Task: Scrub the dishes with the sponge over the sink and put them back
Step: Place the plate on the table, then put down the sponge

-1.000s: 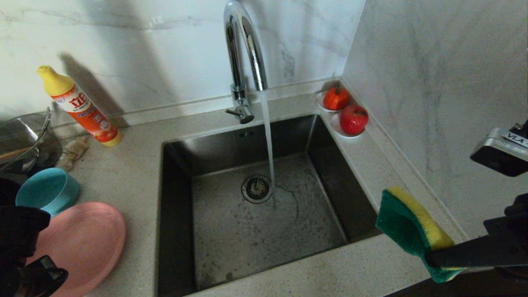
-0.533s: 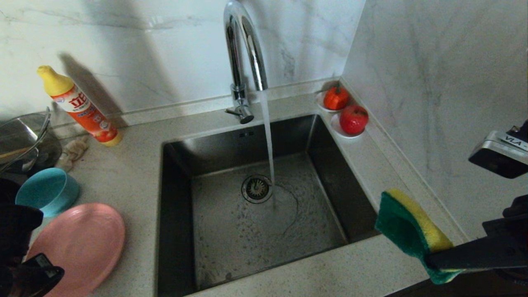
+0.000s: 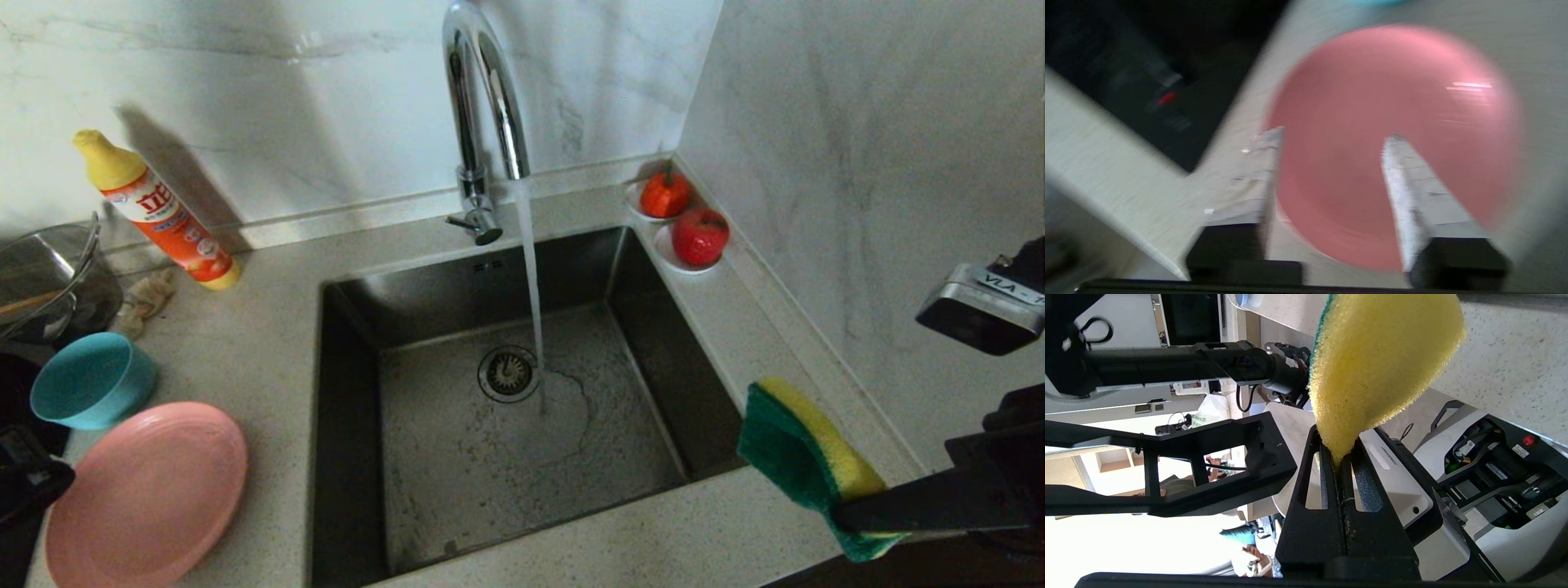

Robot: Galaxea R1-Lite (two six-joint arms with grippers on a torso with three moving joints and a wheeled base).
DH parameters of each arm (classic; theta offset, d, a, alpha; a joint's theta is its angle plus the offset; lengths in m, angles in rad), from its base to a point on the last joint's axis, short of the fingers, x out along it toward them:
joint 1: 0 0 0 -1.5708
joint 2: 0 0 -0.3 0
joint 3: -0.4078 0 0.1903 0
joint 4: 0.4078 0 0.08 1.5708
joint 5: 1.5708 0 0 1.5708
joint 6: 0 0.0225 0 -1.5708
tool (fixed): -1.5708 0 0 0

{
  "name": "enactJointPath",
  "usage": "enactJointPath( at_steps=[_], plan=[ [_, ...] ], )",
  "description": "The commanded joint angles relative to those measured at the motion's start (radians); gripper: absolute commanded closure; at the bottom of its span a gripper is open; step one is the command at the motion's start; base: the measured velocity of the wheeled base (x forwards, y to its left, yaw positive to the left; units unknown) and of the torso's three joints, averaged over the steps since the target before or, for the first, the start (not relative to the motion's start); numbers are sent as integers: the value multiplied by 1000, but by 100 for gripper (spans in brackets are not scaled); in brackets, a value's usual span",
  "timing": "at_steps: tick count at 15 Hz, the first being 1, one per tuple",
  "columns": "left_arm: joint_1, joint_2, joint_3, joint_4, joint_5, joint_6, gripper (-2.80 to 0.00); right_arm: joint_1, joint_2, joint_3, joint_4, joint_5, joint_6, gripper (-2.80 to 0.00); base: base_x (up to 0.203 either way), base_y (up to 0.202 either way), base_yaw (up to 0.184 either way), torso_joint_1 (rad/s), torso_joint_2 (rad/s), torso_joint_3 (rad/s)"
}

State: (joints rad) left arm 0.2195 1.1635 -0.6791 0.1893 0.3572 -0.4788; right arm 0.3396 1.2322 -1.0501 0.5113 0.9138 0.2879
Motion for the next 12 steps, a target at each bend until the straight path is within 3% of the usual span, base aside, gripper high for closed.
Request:
enactJointPath(
  at_steps=[1, 5, 7, 10, 12],
  plan=[
    [-23, -94, -94, 28, -104, 80, 0, 0, 6, -10, 4, 4, 5, 0, 0, 0, 0, 0, 0, 0],
    [-148, -188, -134, 37, -166, 226, 0, -1, 1, -10, 6, -1, 10, 0, 0, 0, 0, 0, 0, 0],
    [-210, -192, -137, 42, -232, 240, 0, -13, -4, -5, 8, -3, 10, 0, 0, 0, 0, 0, 0, 0],
    [-304, -114, -153, 61, -395, 239, 0, -17, -8, 1, 7, -29, 11, 0, 0, 0, 0, 0, 0, 0],
    [-361, -15, -157, 58, -424, 237, 0, -59, -5, 2, 6, -35, 4, 0, 0, 0, 0, 0, 0, 0]
  ],
)
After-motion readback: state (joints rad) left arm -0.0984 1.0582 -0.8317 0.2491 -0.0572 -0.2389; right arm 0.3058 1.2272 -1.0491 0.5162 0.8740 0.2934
